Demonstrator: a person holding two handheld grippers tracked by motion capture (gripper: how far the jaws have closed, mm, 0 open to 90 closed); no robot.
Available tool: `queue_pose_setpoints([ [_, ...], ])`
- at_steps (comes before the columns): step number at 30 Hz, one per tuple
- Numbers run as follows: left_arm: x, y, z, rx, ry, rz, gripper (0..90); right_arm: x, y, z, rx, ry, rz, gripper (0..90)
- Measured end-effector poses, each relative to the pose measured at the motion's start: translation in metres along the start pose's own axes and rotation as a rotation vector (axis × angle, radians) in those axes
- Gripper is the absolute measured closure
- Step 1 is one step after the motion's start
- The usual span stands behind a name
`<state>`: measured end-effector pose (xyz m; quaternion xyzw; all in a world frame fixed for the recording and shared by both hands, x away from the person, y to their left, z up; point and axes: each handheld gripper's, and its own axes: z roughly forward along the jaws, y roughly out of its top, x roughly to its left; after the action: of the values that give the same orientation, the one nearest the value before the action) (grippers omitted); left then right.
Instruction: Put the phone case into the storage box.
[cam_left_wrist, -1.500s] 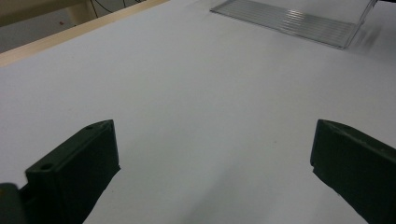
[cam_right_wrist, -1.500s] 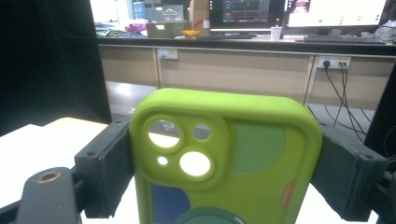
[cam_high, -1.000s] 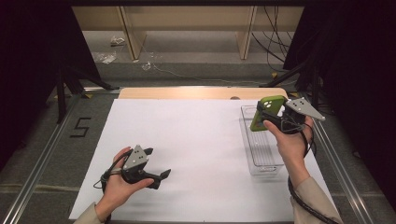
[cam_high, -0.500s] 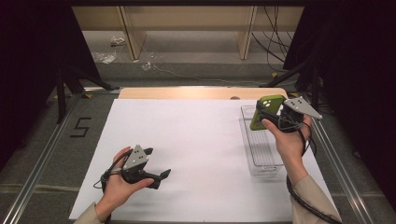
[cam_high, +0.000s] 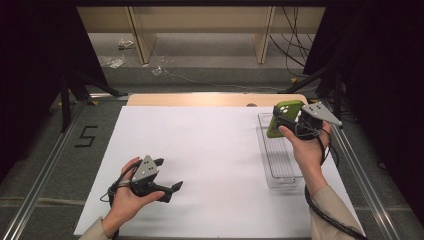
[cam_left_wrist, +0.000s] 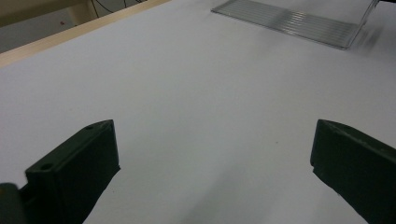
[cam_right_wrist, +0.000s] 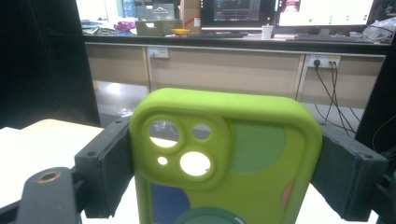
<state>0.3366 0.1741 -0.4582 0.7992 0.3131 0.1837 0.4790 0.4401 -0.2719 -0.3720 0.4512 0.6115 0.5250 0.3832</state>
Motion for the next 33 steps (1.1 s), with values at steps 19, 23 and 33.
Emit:
queue_pose_setpoints([
  [19,0.0,0.0,0.0,-0.002,0.001,0.002,0.5,0.0,-0.002,0.01,0.01,-0.009,-0.006,16.9],
  [23,0.0,0.0,0.0,-0.002,0.001,0.002,0.5,0.0,-0.002,0.012,0.011,-0.011,-0.005,16.8],
  [33,0.0,0.0,0.0,-0.003,0.001,0.005,0.5,0.0,-0.003,0.017,0.015,-0.014,-0.005,16.8],
])
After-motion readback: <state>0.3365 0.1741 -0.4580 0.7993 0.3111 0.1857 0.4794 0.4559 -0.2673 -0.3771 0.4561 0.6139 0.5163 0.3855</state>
